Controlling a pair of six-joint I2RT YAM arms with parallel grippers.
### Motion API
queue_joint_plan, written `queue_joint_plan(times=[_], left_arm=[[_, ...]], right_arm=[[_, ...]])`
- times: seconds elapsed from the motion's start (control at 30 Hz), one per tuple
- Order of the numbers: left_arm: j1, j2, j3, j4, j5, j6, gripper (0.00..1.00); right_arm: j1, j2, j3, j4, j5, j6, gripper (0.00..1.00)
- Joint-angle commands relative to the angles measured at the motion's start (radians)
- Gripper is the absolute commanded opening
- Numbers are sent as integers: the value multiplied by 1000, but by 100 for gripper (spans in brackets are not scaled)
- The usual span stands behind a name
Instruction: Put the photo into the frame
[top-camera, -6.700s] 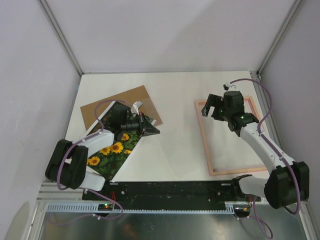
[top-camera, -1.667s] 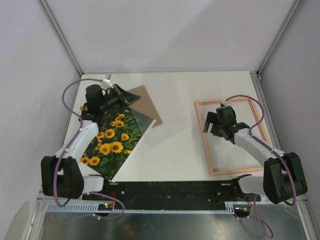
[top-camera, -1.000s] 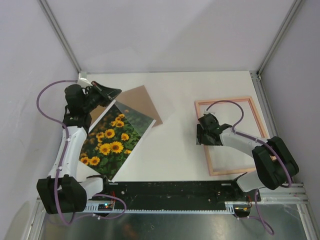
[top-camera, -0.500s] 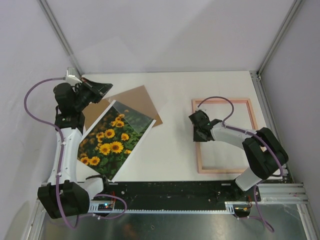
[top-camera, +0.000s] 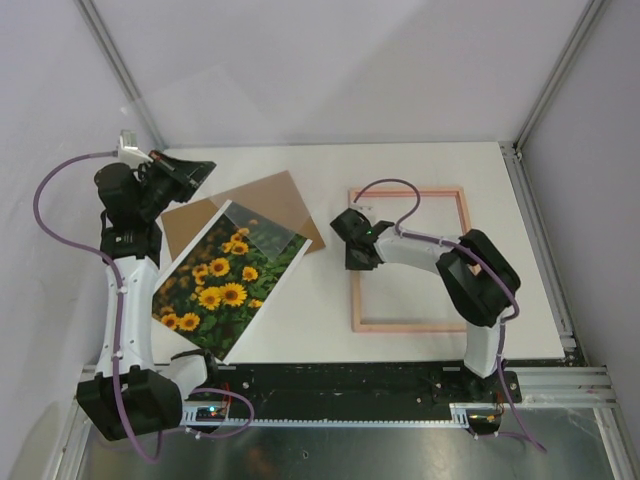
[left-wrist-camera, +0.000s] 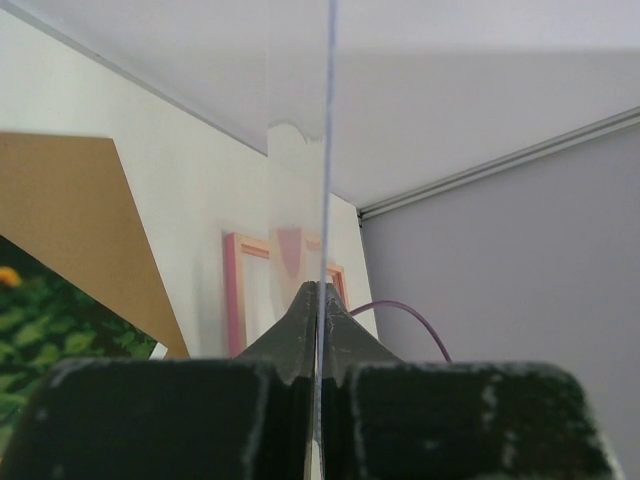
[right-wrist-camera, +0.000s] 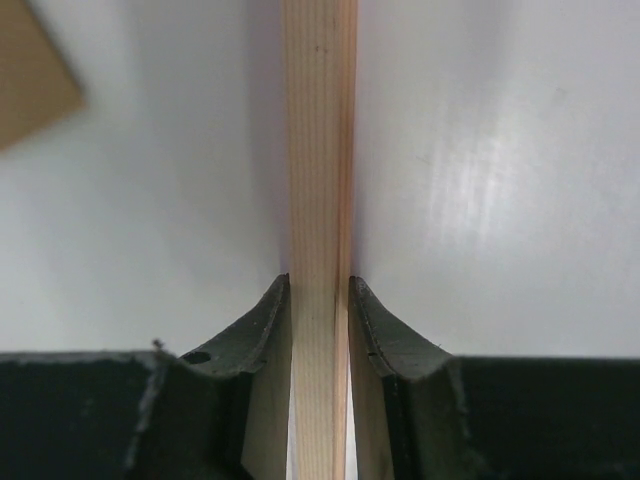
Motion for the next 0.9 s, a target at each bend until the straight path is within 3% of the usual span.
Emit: queue_joint_plan(times=[0.0,0.27,0.47,0.53,0.73,0.87], left_arm=[[20,-28,60,17,-4,19,0],[56,-7,84,16,18,4,0],[78,24,129,17,40,-15,0],[79,31,138,18,47,-20,0],[79,38,138,21,59,-30,0],[79,39,139,30,76,-34,0]], right_arm=[[40,67,122,27,-27,100,14],[55,89,173,63,-95,161,31],[47,-16,164,35,-75,122,70],[30,-74,140,24,-61,100,79],[-99,-291,-10,-22,10,22,88],[-257,-414,-148,-40,58,-38,91]])
